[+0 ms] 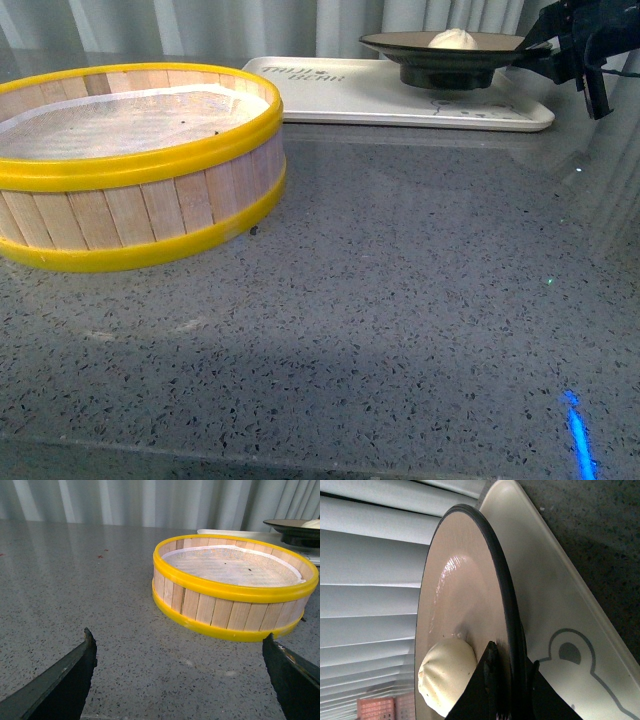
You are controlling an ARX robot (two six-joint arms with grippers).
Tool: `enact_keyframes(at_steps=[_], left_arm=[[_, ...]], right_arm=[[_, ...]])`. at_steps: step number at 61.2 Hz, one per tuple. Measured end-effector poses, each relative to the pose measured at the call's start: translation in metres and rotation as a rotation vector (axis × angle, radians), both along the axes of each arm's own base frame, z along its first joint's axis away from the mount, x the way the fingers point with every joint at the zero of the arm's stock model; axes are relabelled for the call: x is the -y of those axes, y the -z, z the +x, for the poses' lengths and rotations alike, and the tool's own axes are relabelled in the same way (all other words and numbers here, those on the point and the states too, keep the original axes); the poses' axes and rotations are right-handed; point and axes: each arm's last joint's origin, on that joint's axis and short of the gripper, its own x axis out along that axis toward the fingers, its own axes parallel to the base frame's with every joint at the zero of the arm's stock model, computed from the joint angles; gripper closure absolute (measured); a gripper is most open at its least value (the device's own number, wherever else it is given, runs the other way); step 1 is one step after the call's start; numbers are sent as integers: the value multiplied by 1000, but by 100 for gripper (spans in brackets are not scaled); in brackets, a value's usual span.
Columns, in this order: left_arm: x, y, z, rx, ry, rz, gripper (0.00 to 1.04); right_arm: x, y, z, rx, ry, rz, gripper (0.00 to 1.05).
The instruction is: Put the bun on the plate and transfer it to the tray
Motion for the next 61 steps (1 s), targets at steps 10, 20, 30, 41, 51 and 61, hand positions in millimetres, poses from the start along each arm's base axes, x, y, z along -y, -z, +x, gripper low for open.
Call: enact_keyframes(at_steps=[10,20,30,41,51,61], left_arm=[[0,0,0,0,0,0,7],[0,0,0,0,0,0,7],[0,0,0,0,0,0,7],[0,0,0,0,0,0,7],[0,0,0,0,0,0,7],[0,0,0,0,0,0,7]], right_arm=[[-3,4,2,-17,-12,-8,101],[-4,3,1,-33,-16,-22,101],[-4,5,1,-45,-14,-31,101],[-4,7,0,-52,-13,-33,101],[-2,10,-4,-61,-12,-33,86],[3,8,-11,-63,4,-32,57]])
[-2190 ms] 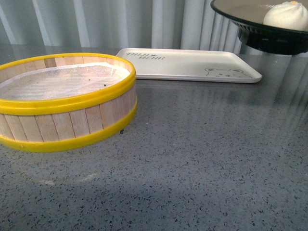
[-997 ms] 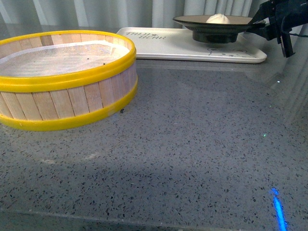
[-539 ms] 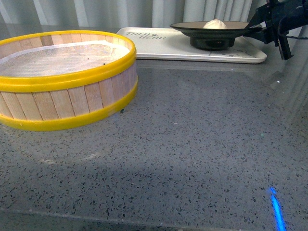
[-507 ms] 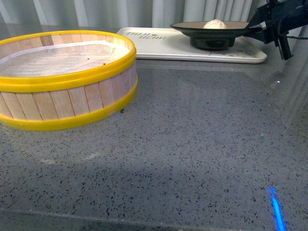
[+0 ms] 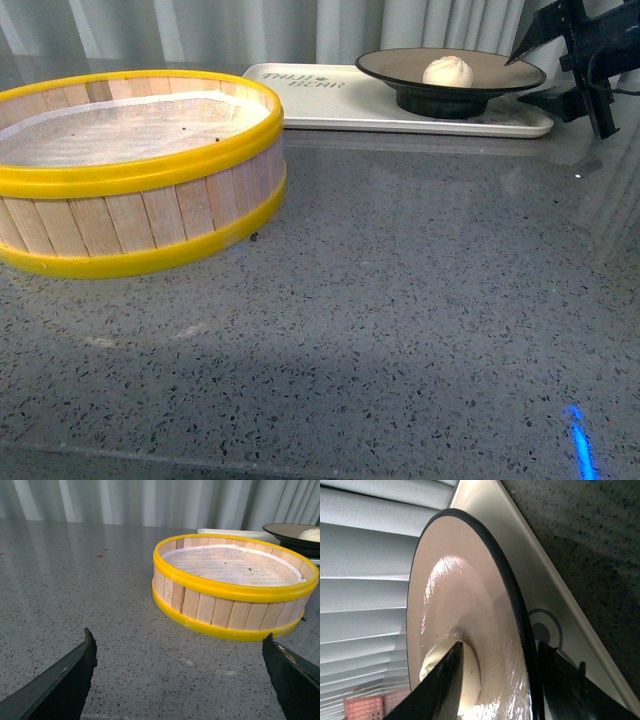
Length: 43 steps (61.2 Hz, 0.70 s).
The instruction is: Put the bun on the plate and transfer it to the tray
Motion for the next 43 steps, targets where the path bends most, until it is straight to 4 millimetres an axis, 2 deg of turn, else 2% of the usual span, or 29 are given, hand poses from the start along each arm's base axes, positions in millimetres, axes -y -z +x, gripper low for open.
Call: enact_keyframes(at_steps=[4,14,21,24,28,30,31,38,43], left_arm=[[0,0,0,0,0,0,7],[0,0,0,0,0,0,7],[0,0,0,0,0,0,7],[0,0,0,0,0,0,7],[0,0,0,0,0,0,7],[0,0,0,0,0,0,7],[0,0,0,0,0,0,7],[0,0,0,0,0,0,7],[0,0,0,0,0,0,7]], right_arm=[[3,-4,-4,10,11,-2,46],[16,-26,-31,56,86,-26,8],[28,-35,-51,66,175,-87,9],[39,-40,-70,79,258,-161,8],[53,-49,-105,103,385,-302,8],[56,-55,-125,124,438,-392,8],[58,-59,-142,138,477,-459,8],[54,-86,-218,252,598,-760,8],[46,-91,-256,309,622,-948,8]])
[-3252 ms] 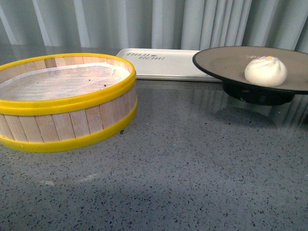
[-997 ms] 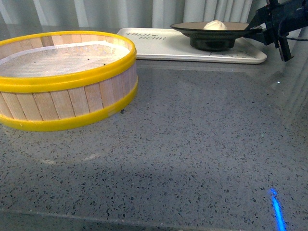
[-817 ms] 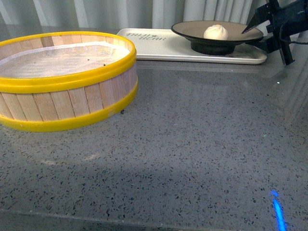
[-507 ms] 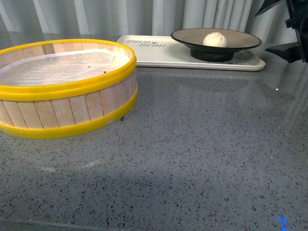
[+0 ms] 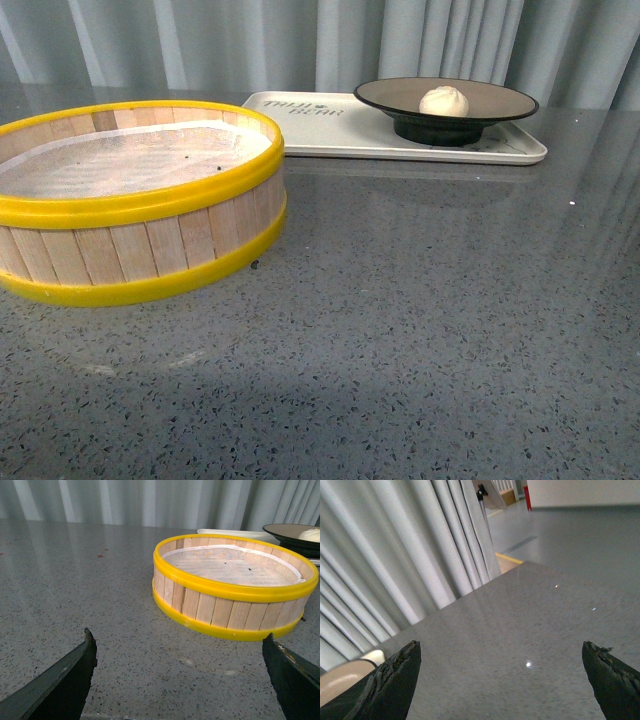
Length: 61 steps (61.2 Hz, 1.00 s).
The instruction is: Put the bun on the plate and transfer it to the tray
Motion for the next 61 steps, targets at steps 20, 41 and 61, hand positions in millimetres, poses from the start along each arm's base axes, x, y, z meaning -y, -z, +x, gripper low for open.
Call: enact_keyframes(at_steps=[20,41,61], left_arm=[[0,0,0,0,0,0,7],[0,0,0,0,-3,0,7],[0,0,0,0,0,0,7]], right_arm=[[-47,84,-117,-80,-531,-321,53],[-60,114,-142,-60,-519,-344,103],[-61,130,-155,-56,-519,-345,103]])
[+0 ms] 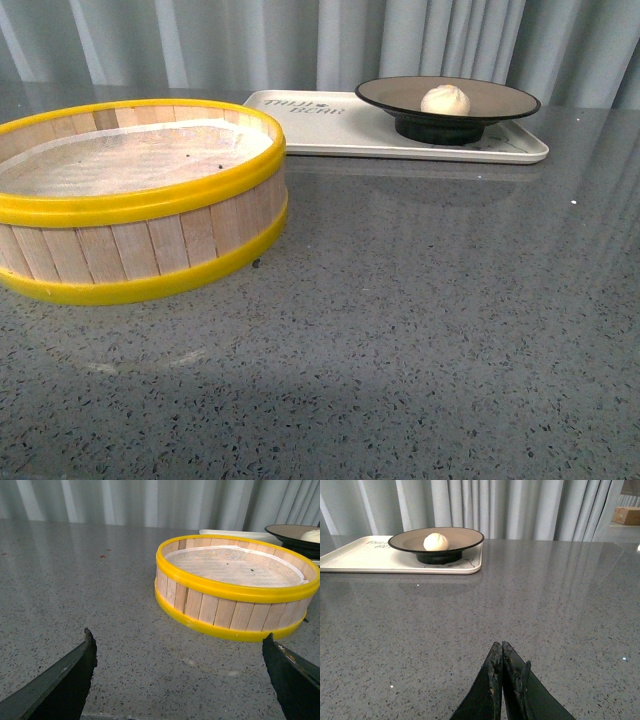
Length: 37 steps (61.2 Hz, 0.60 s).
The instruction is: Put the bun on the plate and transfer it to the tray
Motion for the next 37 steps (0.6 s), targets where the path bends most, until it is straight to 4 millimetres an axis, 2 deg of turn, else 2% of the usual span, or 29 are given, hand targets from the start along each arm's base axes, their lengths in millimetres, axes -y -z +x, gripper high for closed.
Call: enact_keyframes(at_steps=[25,37], left_arm=[[0,0,0,0,0,0,7],[0,0,0,0,0,0,7]], right_arm=[[0,16,-10,9,0,0,103],[0,17,-13,11,0,0,103]])
